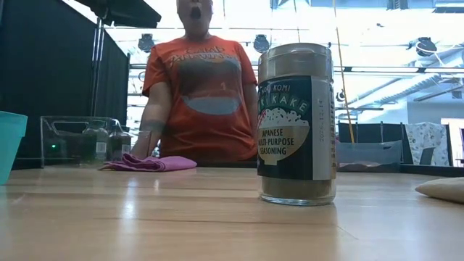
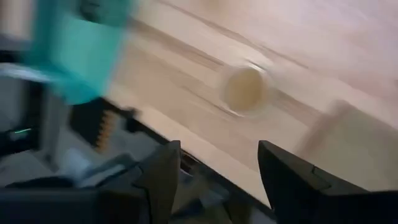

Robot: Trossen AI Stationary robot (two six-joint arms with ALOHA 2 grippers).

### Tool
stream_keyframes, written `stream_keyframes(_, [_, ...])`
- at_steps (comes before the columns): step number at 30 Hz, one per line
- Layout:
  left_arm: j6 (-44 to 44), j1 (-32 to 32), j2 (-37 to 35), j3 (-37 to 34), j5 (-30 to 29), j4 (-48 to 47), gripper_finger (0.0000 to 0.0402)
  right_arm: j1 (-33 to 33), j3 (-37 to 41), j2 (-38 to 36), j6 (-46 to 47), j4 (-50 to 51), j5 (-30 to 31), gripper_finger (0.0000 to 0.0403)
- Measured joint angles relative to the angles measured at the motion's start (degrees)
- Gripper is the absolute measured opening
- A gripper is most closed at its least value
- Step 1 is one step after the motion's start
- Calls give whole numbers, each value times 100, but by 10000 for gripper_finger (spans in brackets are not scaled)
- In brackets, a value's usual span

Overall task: Sort spices by type
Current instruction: Put the golden seasoning bottle into the white bin

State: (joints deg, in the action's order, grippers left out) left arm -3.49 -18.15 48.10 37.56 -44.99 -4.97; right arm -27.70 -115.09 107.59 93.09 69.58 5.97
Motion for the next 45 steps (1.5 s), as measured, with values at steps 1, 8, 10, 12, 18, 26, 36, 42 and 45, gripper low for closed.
stream_keyframes(1, [-17,0,0,0,-2,-2,251,34,-263,158,177,415,-134,196])
stream_keyframes(8, [-46,0,0,0,-7,0,251,243,-922,803,443,987,-999,196])
stream_keyframes(10, [-46,0,0,0,-7,-2,251,309,-922,913,331,943,-1227,196])
stream_keyframes(12, [-46,0,-2,0,-11,-2,251,379,-922,1039,83,938,-1368,196])
stream_keyframes(18, [-46,0,0,0,-17,-52,251,658,-892,1047,-256,915,-1379,196])
stream_keyframes(26, [-27,0,-2,-2,-24,-226,251,924,-883,1129,-730,1005,-1416,252])
stream_keyframes(36, [9,1,0,-2,-24,-343,251,911,-874,1625,-676,978,-1541,301])
stream_keyframes(42, [9,1,0,-2,-24,-335,251,911,-876,1731,-568,861,-1630,302])
stream_keyframes(45, [9,0,0,-2,-24,-345,251,904,-876,1727,-460,939,-1538,302])
